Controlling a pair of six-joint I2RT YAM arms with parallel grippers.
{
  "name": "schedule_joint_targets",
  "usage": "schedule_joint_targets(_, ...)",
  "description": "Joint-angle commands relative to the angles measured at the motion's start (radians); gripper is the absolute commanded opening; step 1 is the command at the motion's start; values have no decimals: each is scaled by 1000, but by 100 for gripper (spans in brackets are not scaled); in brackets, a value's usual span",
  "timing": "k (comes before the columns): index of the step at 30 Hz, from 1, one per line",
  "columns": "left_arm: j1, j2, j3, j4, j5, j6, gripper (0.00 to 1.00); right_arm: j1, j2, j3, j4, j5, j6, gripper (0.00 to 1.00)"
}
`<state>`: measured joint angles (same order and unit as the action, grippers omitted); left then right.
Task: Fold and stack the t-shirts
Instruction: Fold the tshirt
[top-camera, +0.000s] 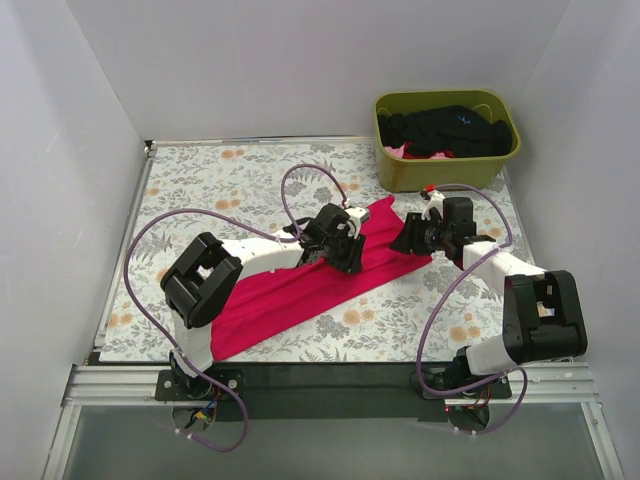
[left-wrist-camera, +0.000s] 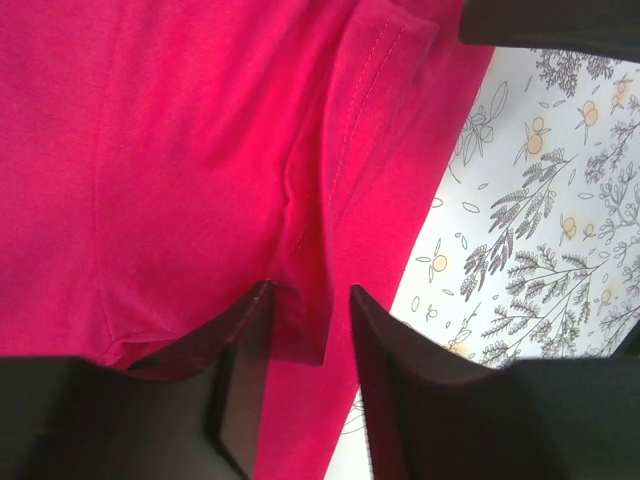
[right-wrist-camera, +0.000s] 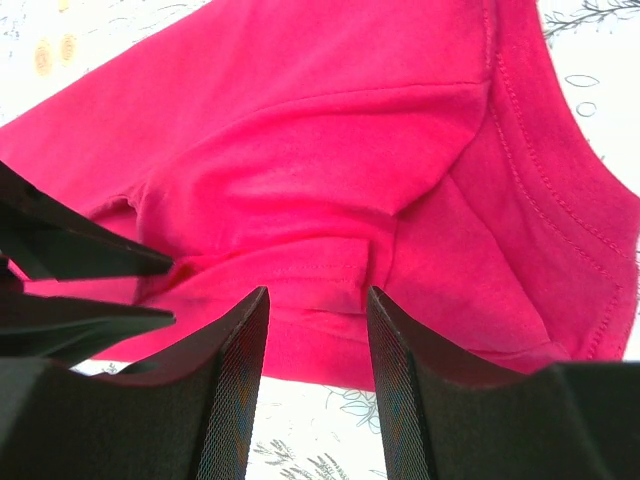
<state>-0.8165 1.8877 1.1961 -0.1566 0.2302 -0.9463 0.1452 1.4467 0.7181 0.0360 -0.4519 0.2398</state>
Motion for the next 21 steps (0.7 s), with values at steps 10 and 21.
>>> schedule_joint_targets(10, -18, -71, -44, 51, 15, 81, 13, -4, 11, -13, 71, -80, -45, 43)
schedule_joint_targets(21, -19, -105, -109, 100, 51, 121, 11, -2, 136, 70, 45, -165, -134, 42)
